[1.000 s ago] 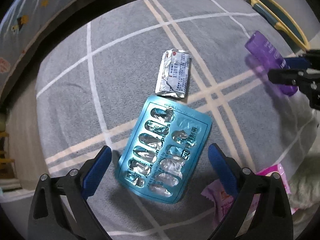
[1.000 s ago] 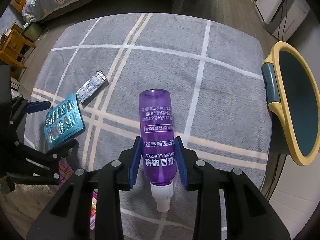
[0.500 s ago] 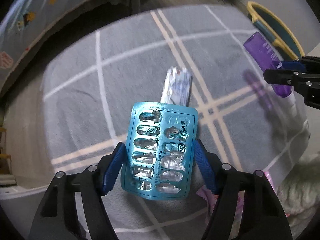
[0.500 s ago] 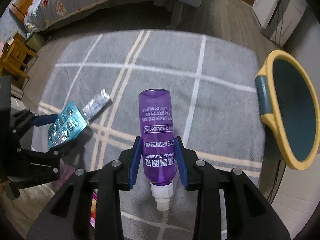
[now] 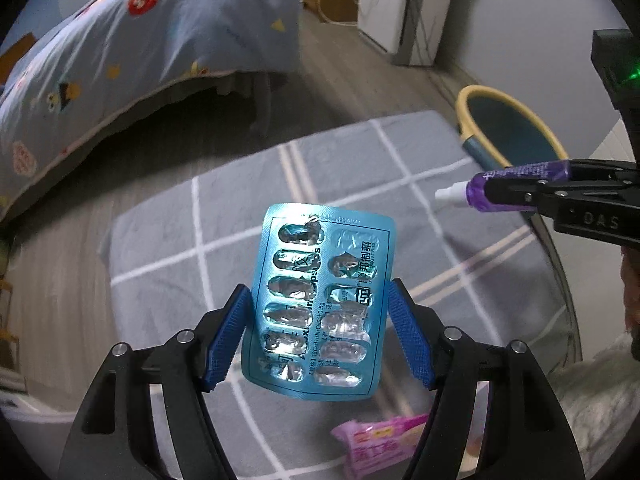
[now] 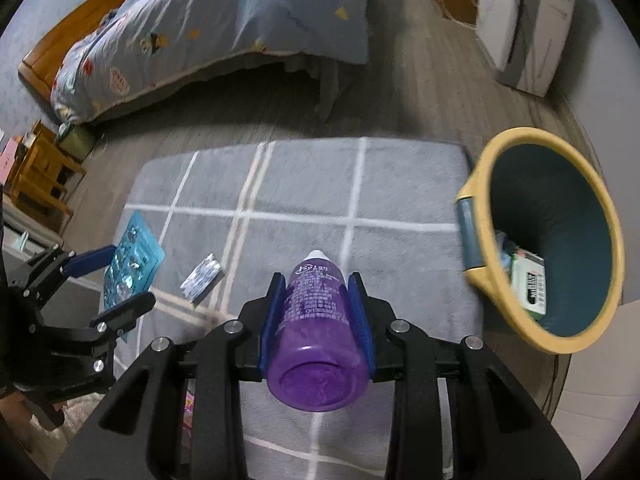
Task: Collect trash
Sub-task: 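Drop the purple bottle into the bin with the right tool while the left drops the blister in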
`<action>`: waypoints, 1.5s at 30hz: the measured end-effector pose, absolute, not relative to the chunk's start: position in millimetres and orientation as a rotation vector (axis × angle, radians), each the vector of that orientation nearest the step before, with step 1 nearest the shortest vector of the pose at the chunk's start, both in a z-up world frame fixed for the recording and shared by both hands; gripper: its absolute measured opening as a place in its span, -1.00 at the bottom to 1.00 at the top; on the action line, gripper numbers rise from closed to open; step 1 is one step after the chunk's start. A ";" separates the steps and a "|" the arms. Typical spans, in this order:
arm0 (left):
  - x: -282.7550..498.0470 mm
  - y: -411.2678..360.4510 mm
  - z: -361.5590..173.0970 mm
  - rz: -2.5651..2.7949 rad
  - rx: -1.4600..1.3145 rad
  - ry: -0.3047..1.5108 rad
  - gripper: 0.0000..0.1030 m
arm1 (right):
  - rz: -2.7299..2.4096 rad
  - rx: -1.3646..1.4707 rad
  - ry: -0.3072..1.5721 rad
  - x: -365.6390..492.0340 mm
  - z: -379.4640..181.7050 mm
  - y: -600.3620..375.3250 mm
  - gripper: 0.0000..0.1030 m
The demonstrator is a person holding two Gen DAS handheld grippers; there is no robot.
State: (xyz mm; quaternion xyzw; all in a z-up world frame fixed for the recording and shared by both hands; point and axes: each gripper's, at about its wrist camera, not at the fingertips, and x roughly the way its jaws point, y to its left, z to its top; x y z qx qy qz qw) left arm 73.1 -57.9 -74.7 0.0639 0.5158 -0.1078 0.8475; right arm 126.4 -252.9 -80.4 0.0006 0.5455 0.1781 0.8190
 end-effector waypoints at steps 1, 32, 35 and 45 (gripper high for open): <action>76.9 -60.5 -75.8 -0.235 0.136 1.080 0.37 | 0.369 0.000 1.151 128.6 -76.3 -258.5 -0.38; 153.8 -285.9 -69.4 -0.603 0.354 0.967 0.37 | -0.030 0.269 1.063 196.7 -61.7 -502.1 -0.38; 160.5 -308.9 -79.2 -0.626 0.385 0.963 0.37 | -0.052 0.326 1.089 201.1 -75.8 -515.5 -0.38; 181.7 -341.6 -91.9 -0.625 0.387 0.924 0.65 | -0.022 0.448 1.090 207.4 -90.5 -524.2 -0.30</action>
